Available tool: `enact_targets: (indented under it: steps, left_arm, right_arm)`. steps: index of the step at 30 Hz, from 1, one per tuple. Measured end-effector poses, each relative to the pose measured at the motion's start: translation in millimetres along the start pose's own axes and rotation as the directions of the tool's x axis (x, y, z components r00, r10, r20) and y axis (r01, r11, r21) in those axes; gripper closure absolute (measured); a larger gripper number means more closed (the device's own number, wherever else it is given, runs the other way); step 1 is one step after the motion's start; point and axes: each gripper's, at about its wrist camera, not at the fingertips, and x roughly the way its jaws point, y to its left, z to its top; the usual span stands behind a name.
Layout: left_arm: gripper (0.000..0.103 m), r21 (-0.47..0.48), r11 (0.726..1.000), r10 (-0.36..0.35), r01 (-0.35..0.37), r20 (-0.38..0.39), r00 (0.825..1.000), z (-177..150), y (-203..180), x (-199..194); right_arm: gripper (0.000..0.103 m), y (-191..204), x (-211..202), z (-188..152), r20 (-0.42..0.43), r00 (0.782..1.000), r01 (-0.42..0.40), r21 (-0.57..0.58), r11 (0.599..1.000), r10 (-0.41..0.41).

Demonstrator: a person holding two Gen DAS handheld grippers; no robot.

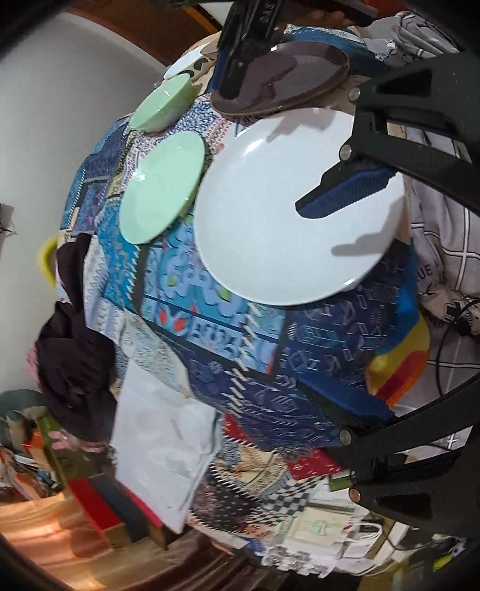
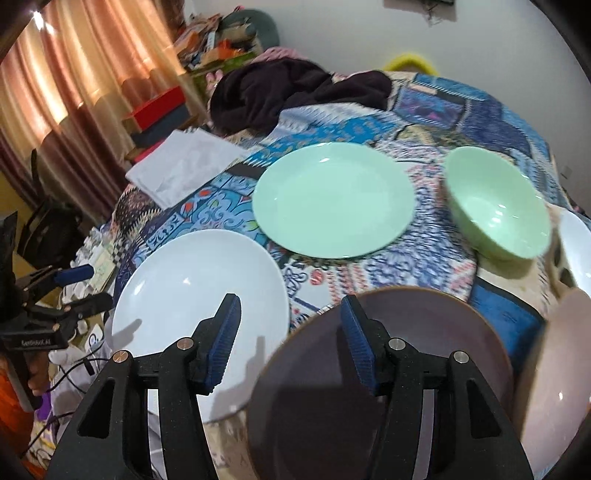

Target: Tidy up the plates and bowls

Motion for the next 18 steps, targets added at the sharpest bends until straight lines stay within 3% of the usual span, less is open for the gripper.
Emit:
enact_targets:
  steps: [6,10,13,18]
  left_arm:
    - [0.039,-0.016,0.999,-0.051,0.050,-0.049,0.998,-12,2,7]
    - [0.052,-0.034,0.996,-0.091,0.088,-0.094,0.991,-18,1,16]
    - [0.057,-0.048,0.992,-0.118,0.113,-0.129,0.985,-23,0,23]
    - [0.060,-0.064,0.986,-0.160,0.152,-0.151,0.976,-28,-2,27]
  right_arm:
    - [0.052,4,24,8,-0.065,0.998,-0.027,-0.038,0.999,0.024]
    - [0.064,8,36,12,-0.103,0.994,-0.038,-0.076,0.996,0.030]
    - [0.072,9,44,14,-0.133,0.990,-0.048,-0.086,0.995,0.036]
    - [0.075,9,55,14,-0.172,0.984,-0.058,-0.086,0.995,0.043]
